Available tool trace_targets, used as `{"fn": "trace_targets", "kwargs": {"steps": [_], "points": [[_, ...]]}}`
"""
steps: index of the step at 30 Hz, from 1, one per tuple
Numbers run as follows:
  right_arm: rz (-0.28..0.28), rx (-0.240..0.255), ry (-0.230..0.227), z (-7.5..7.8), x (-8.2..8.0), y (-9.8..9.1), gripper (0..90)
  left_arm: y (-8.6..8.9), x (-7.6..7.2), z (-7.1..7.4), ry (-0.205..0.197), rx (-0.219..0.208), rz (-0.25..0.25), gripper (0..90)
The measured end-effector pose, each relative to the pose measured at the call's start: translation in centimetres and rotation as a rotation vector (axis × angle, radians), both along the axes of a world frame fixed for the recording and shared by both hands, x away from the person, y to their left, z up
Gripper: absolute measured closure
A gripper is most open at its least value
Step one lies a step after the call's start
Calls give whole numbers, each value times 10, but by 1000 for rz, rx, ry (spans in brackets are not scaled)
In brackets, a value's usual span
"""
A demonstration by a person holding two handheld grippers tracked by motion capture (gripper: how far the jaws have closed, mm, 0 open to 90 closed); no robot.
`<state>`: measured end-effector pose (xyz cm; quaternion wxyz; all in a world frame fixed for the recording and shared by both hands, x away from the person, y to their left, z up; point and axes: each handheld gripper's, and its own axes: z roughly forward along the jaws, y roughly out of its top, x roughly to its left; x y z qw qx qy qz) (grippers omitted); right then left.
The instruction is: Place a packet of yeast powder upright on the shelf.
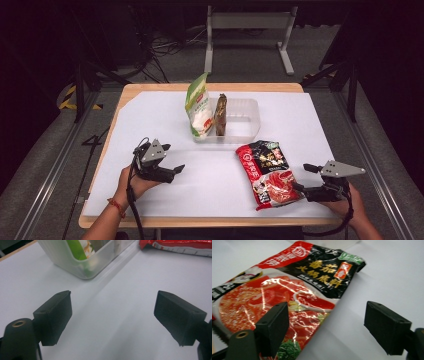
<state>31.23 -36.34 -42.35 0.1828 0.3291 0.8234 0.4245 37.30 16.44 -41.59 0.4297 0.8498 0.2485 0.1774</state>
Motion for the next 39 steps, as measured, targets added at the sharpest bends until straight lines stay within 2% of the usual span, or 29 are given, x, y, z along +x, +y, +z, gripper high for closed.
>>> {"fn": "trace_targets", "kwargs": {"steps": [2,4,7,10,13,16,17,20,22,29,33,35,39], "points": [[4,-13,8,1,2,3,160,4,-2,-2,7,-10,9,155],[11,-32,6,3,5,6,201,8,-6,-4,17,-17,22,152],[18,-47,10,9,12,12,198,15,-12,-8,19,-31,37,148],[-7,-58,15,14,21,15,111,22,-17,-10,22,-46,53,149],[-31,-66,16,19,27,17,99,26,-19,-11,20,-57,60,162],[-10,-51,33,21,34,20,101,29,-20,-11,31,-67,58,174],[-7,-61,36,22,37,22,121,29,-21,-12,31,-64,56,185],[27,-48,46,21,45,27,178,28,-22,-12,31,-57,53,181],[54,-42,76,20,51,30,201,27,-22,-13,34,-56,50,176],[24,-33,106,15,75,39,204,26,-21,-15,29,-52,53,158],[17,-9,119,14,88,41,221,25,-21,-17,30,-46,57,147],[13,8,143,12,95,42,225,25,-21,-17,30,-42,53,146],[-15,-1,159,7,109,43,227,23,-21,-16,25,-56,40,145]]}}
